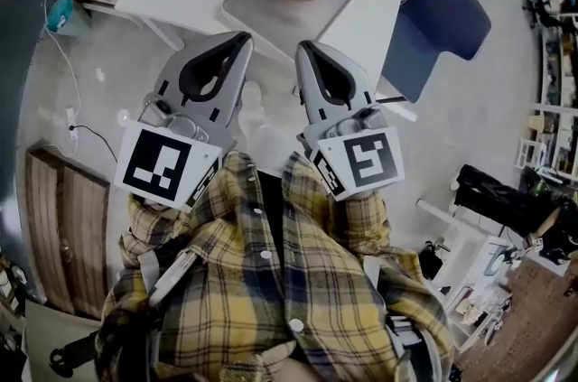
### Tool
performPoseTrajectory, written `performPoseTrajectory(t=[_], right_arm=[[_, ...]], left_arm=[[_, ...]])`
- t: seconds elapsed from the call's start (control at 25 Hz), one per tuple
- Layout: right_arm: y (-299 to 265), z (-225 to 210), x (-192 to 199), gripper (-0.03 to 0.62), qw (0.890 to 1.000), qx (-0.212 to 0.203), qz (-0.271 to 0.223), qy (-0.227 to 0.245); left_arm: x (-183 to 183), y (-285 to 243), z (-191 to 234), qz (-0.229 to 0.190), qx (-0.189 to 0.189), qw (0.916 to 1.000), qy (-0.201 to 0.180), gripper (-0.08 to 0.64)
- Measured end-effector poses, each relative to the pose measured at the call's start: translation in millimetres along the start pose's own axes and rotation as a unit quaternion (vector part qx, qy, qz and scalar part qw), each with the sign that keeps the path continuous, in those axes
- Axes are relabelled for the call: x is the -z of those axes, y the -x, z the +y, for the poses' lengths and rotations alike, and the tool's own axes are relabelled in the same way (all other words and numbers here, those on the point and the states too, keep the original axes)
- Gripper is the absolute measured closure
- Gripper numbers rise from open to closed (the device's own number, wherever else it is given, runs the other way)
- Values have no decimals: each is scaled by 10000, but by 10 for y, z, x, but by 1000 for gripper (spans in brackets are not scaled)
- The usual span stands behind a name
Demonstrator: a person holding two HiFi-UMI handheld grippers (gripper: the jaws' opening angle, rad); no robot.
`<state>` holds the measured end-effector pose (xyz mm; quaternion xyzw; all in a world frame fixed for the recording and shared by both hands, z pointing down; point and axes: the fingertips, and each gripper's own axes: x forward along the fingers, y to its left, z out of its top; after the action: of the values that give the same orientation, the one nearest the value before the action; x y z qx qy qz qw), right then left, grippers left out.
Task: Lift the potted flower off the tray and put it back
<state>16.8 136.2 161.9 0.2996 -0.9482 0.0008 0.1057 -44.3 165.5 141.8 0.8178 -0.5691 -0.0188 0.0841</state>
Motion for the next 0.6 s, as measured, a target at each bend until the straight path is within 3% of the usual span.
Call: performPoseTrajectory(t=[0.36, 0.6], right_arm=[[-750, -846, -207, 595, 9999, -10, -100, 43], [-933, -1316, -272, 595, 9999, 53, -117, 15]], left_arm=[[-221, -980, 534, -78, -32, 10000, -51, 552], [-327, -1523, 601, -57, 88, 9999, -105, 552]])
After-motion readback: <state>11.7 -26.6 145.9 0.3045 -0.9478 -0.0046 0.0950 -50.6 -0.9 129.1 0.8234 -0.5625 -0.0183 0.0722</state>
